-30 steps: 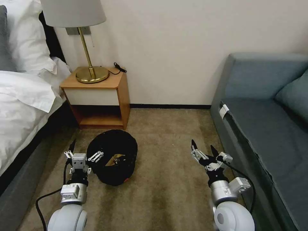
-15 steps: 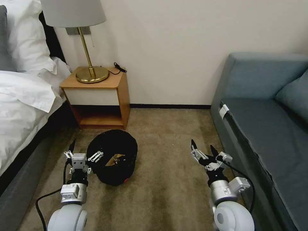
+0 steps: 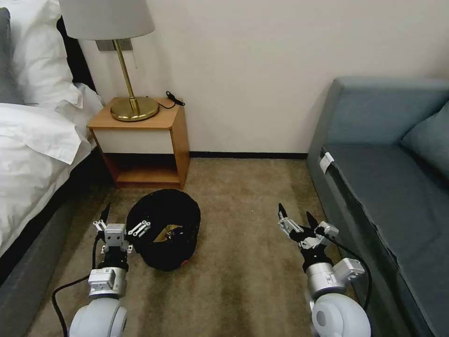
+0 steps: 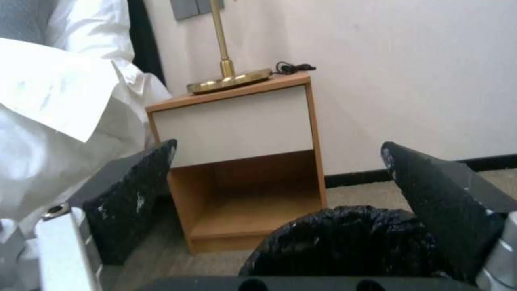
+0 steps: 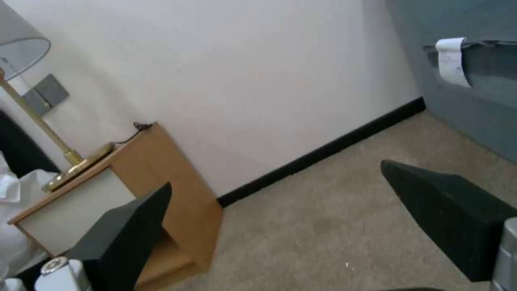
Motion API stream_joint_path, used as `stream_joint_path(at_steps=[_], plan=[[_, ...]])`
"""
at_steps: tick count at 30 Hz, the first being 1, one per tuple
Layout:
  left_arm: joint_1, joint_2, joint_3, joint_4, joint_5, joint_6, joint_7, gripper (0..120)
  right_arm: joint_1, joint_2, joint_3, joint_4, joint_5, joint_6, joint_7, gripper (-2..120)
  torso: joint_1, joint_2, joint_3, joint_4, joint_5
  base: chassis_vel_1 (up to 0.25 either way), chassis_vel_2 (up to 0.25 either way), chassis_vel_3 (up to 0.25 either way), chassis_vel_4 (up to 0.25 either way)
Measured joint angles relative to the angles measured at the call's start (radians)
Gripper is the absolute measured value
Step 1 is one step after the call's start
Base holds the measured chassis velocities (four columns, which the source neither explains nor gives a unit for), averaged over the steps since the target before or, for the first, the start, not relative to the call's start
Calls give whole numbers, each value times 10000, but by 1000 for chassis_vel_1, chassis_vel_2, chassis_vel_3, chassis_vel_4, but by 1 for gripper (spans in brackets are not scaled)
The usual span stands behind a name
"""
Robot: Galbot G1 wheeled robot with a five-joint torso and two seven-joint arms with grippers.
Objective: Pick up the trash bin, then pick up the garbage on the floor and place it into the trash bin.
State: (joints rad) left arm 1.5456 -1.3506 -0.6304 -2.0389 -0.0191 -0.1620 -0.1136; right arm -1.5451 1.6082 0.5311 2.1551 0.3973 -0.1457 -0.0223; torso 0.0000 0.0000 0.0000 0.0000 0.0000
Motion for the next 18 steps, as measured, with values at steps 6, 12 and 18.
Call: stream_joint_path(at_steps=[6, 12, 18], plan=[[-1, 1, 0, 0, -1, 0, 0, 100, 0, 0, 0, 0, 1, 0, -3, 100, 0, 0, 0, 0, 0, 0, 0, 0, 0], [0, 0, 0, 1, -1, 0, 0, 100, 1, -1, -1, 0, 2, -1, -4, 100, 0, 0, 0, 0, 0, 0, 0, 0, 0], [-1, 1, 0, 1, -1, 0, 0, 100, 1, -1, -1, 0, 2, -1, -5, 100, 0, 0, 0, 0, 0, 0, 0, 0, 0]])
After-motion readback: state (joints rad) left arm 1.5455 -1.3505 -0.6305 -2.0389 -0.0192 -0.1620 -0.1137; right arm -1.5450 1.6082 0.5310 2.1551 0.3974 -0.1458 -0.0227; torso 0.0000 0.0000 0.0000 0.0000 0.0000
